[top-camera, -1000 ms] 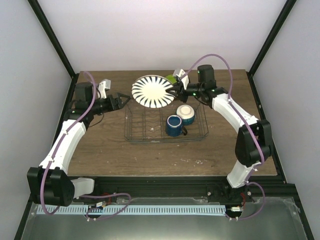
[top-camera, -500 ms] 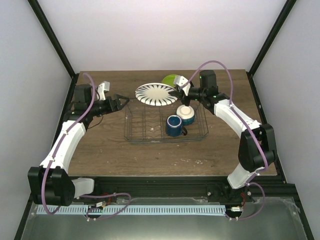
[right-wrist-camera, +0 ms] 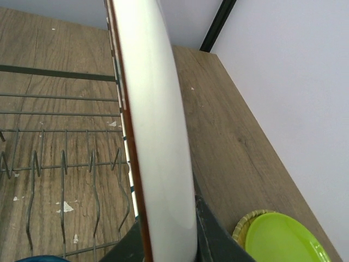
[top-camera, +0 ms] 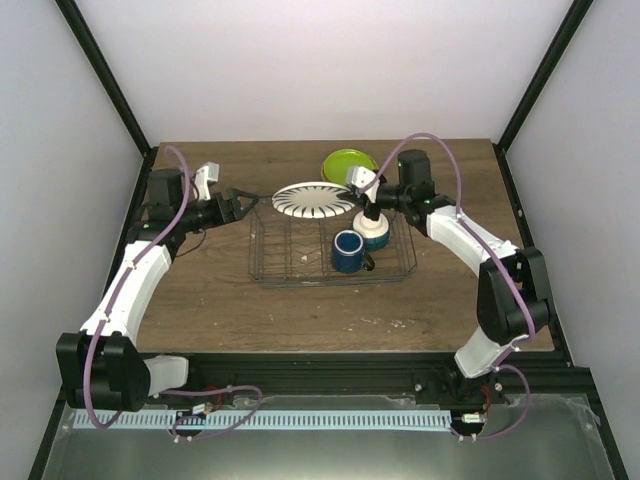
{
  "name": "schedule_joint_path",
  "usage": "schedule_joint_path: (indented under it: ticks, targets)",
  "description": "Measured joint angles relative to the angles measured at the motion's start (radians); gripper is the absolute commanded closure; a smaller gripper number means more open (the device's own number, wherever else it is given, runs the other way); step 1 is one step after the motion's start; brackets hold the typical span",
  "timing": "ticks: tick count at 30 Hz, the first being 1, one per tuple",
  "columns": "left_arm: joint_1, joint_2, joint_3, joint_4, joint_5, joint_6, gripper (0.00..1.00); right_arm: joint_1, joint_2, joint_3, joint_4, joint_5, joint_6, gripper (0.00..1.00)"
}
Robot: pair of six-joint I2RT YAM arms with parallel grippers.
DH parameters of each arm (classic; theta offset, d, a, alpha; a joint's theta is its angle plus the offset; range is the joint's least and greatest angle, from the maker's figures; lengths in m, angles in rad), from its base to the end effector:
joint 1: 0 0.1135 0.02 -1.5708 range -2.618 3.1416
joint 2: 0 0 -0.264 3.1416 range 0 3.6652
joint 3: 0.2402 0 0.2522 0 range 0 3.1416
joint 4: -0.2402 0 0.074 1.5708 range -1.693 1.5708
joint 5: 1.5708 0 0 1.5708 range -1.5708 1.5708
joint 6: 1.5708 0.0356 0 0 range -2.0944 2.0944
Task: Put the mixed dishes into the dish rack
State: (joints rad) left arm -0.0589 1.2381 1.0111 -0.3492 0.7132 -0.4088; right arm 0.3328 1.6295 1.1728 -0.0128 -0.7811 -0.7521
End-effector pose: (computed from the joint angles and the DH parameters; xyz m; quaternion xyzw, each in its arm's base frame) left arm 0.2687 -0.0392 0.3114 0.0206 0.8400 -0.4020 0.3638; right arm 0.3418 0.1447 0.2780 -0.5774 0.5721 0.2166 0.5408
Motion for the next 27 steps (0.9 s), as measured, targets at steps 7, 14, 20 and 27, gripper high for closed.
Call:
schedule_joint_path:
  ticks: [7,14,20,27]
  targets:
    - [0.002,0.002,0.0,0.003,0.0,0.0,0.13,0.011,0.001,-0.011,0.022,-0.003,-0.035,0.99]
    - [0.006,0.003,0.0,0.003,0.003,0.0,0.13,0.035,0.04,-0.01,0.033,0.01,-0.071,0.99]
    - [0.01,0.015,0.0,0.004,0.011,0.0,0.13,0.049,0.051,-0.003,0.043,0.016,-0.086,0.99]
    - [0.014,0.023,-0.003,0.004,0.015,0.001,0.13,0.064,0.077,0.024,0.044,0.023,-0.103,0.99]
